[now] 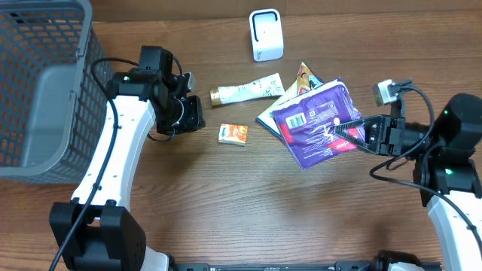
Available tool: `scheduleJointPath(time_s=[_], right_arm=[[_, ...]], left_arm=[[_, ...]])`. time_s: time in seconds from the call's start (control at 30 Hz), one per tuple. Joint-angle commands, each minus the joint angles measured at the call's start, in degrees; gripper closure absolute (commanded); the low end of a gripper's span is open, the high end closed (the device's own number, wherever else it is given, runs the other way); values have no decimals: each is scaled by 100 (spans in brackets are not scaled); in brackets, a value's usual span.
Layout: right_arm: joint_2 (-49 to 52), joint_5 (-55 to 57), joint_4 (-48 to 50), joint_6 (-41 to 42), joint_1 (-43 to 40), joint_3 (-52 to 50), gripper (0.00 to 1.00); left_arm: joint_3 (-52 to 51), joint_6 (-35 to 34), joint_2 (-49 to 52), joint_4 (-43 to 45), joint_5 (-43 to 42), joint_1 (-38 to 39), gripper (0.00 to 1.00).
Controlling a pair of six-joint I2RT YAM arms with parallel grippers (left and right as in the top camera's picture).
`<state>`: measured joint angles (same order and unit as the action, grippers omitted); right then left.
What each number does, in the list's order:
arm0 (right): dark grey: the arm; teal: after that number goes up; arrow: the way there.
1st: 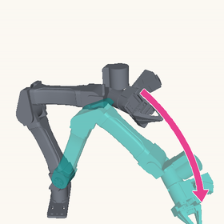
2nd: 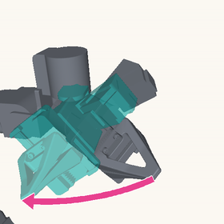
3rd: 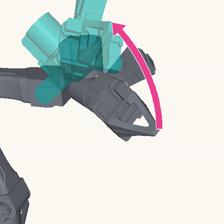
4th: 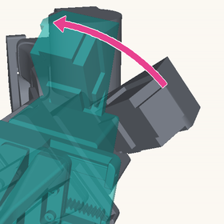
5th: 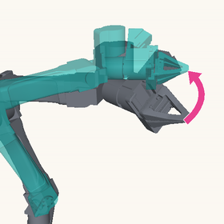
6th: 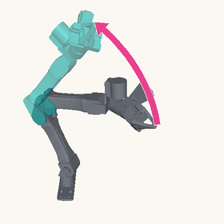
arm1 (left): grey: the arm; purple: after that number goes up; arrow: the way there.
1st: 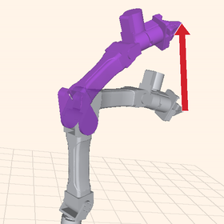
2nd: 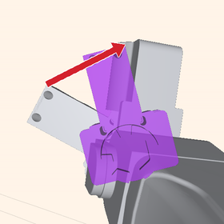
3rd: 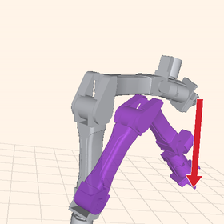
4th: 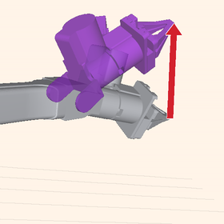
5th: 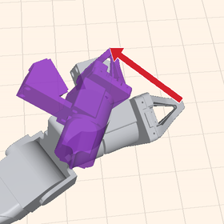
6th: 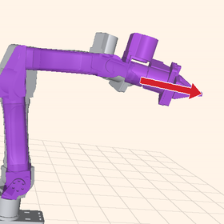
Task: Scan the item barcode
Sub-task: 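Release with the left gripper and lift the bag with the right gripper, then carry the red-and-purple bag up to the white scanner with the right gripper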
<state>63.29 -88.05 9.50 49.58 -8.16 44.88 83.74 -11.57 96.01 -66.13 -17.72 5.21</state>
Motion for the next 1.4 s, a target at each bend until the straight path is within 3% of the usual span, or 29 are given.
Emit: scheduleJointPath(time_s=[0.0, 0.17, 0.4, 0.53, 0.63, 0.73, 0.87, 1.03, 1.37], right_arm=[[140, 179, 1106, -155, -11, 170, 96], [990, 772, 2011, -146, -11, 179, 96], [1624, 1912, 1967, -243, -11, 942, 96], [1670, 3141, 192, -1266, -11, 1676, 96], [1690, 5329, -2522, -3217, 216, 2754, 96], [1711, 6887, -3388, -4100, 625, 3351, 96], [1803, 8273, -3187, -4704, 1204, 3429, 96], [2531, 10188, -2887, -6116, 2155, 3427, 96], [3283, 11075, -1421, -7525, 2782, 3427, 96]], left_arm=[[129, 129, -142, 17, 632, -9, 93], [129, 129, -142, 17, 938, -339, 95], [129, 127, -142, 7, 933, -997, 96], [129, 129, -142, 7, 935, -1259, 95], [129, 131, -142, 13, 938, -1429, 95], [129, 129, -142, 68, 938, -1521, 95], [129, 131, -142, 251, 940, -1576, 95], [129, 127, -142, 728, 1298, -1580, 95], [129, -470, -142, 1231, 1580, -1947, 95]])
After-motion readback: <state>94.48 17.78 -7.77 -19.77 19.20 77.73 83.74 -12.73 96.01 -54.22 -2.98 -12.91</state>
